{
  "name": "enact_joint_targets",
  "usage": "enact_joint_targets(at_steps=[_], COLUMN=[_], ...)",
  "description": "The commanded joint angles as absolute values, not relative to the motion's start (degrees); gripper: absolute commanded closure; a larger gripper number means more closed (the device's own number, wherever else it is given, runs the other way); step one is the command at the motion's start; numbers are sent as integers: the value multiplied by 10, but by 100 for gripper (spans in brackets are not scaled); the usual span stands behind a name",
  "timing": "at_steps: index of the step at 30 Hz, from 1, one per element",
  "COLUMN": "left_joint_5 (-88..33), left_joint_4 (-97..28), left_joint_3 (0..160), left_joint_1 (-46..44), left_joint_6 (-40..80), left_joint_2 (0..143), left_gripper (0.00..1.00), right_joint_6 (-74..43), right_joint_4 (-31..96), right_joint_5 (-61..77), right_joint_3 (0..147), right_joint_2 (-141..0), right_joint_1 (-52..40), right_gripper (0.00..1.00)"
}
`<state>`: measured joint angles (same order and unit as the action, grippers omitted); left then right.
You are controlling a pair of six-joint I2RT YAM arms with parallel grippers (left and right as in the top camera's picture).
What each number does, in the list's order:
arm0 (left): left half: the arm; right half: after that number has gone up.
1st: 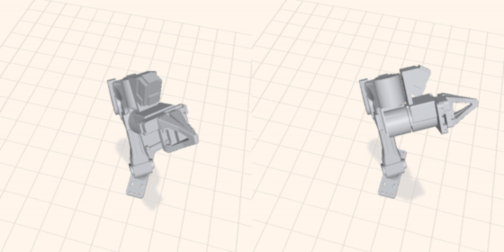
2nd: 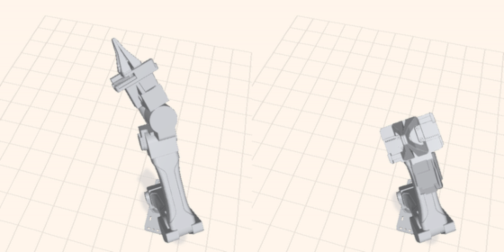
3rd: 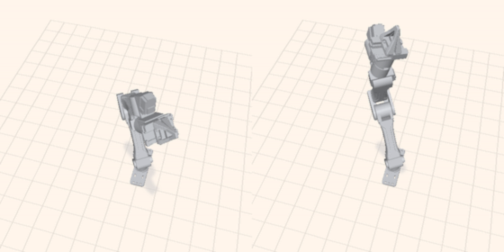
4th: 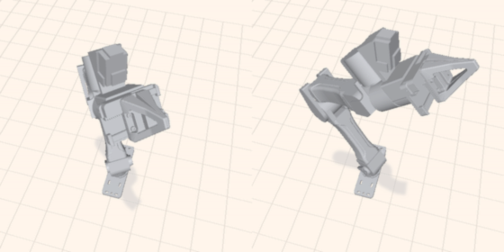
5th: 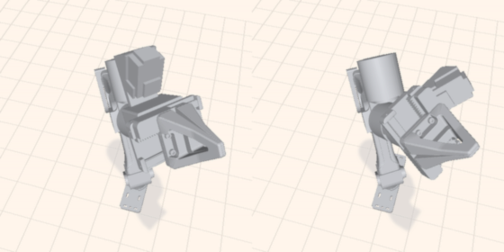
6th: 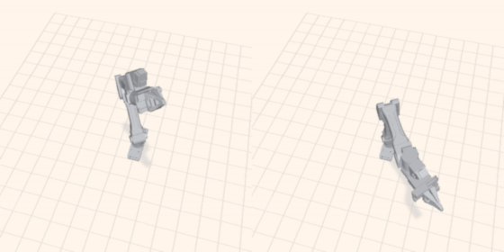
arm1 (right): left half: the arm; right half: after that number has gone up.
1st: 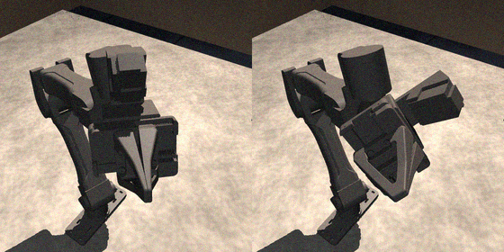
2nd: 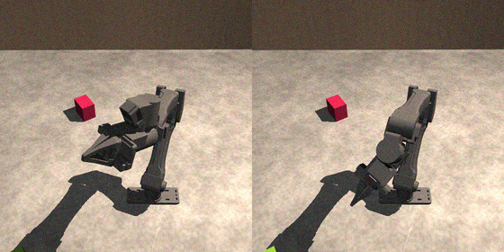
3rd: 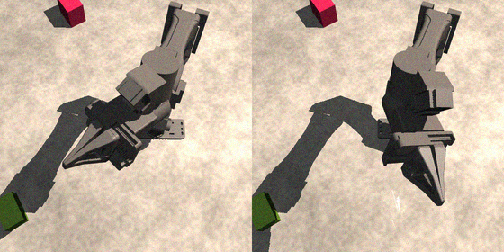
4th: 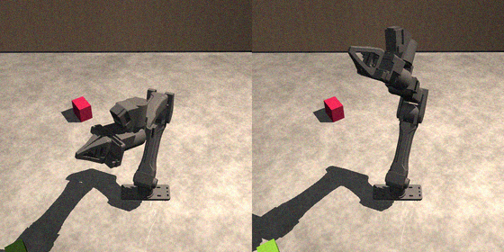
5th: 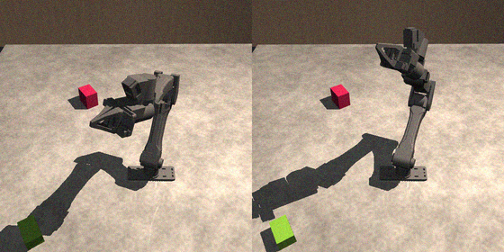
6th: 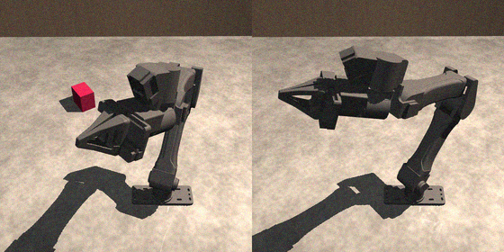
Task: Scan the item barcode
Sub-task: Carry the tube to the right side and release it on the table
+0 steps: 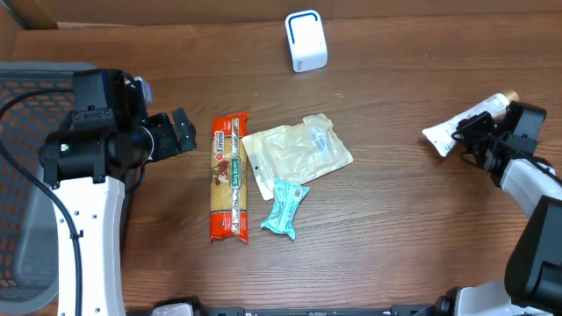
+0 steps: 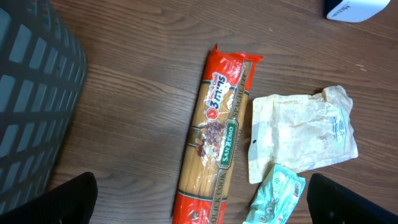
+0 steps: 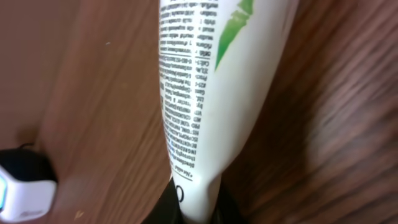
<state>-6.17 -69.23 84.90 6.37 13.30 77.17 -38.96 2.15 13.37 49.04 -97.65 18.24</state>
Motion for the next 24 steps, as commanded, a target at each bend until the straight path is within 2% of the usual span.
enact_joint_targets(at_steps=[1,4,5,10,12,19,22,24], left_joint_5=[-58,-58,-58,-58,-58,-58,-58,-58], left_joint_4=[-691,-691,-691,-691,-691,-691,-691,-691], left_joint_3=[860,860,860,860,860,860,860,860], left_joint_1=[63,63,63,63,63,63,63,63], left_joint_6=[124,124,124,124,124,124,124,124], left_joint_2=[776,776,776,776,776,776,776,776], left_gripper=[0,0,0,0,1,0,1,0], right_joint_6=[-390,-390,-390,-341,-302,-230,-186,-163], right_joint_4=[8,8,10,40,78,279,354,376], right_joint_5=[101,103,103,123,136,162,176,202], right_joint_3=[494,494,494,499,515,623,681,706], right_joint_2=[-991,-1004,-1008,-1007,-998,-940,-930,-932], right_joint_1=[181,180,180,180,180,166,132,98], right_gripper=[92,90,86,53,45,31,23,21])
